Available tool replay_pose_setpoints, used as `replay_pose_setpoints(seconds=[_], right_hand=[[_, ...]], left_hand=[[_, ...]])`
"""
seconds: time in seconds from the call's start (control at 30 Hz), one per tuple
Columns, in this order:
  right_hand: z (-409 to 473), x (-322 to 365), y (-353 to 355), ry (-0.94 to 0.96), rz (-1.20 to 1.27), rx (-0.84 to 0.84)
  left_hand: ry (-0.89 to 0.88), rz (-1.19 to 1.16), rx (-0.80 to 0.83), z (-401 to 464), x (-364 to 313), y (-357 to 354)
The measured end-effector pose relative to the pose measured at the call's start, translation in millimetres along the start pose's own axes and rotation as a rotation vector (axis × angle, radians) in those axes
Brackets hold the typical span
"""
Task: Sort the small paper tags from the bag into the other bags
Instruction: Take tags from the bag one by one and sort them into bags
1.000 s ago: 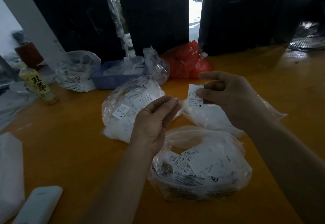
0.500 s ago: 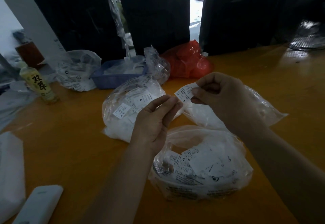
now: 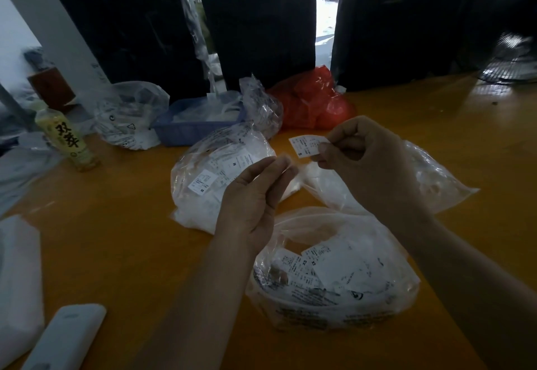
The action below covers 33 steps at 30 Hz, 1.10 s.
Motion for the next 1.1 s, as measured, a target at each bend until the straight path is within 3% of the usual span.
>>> replay_pose_setpoints(seconds=[0.47, 0.77, 0.9, 1.1], right_hand=[[-2.2, -7.5, -4.6, -0.062, -0.067, 0.116], [-3.2, -15.7, -9.5, -0.179, 0.019, 0.203], [-2.5, -15.2, -6.4, -0.115, -0.047, 0.114], [-12.4, -7.5, -16.7, -0.032, -0.111, 0.189]], left_hand=[[-0.036, 0.031, -0.046, 2.1, -0.6, 2.4], [-0.11, 0.226, -0.055, -4.2, 1.8, -1.2], [-0.069, 0.149, -0.079, -3.0, 2.0, 0.0], [-0.028, 0.112, -0.075, -4.0, 4.6, -1.2]])
Point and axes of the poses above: each hand's wrist, its own z-axis towards the middle knuckle, its own y-axis out of the back of the hand, x = y × z, the point moved 2 cm from there along z, towards the middle knuckle, and after that the axes turned 6 degrees about z, right-handed, at the moved point
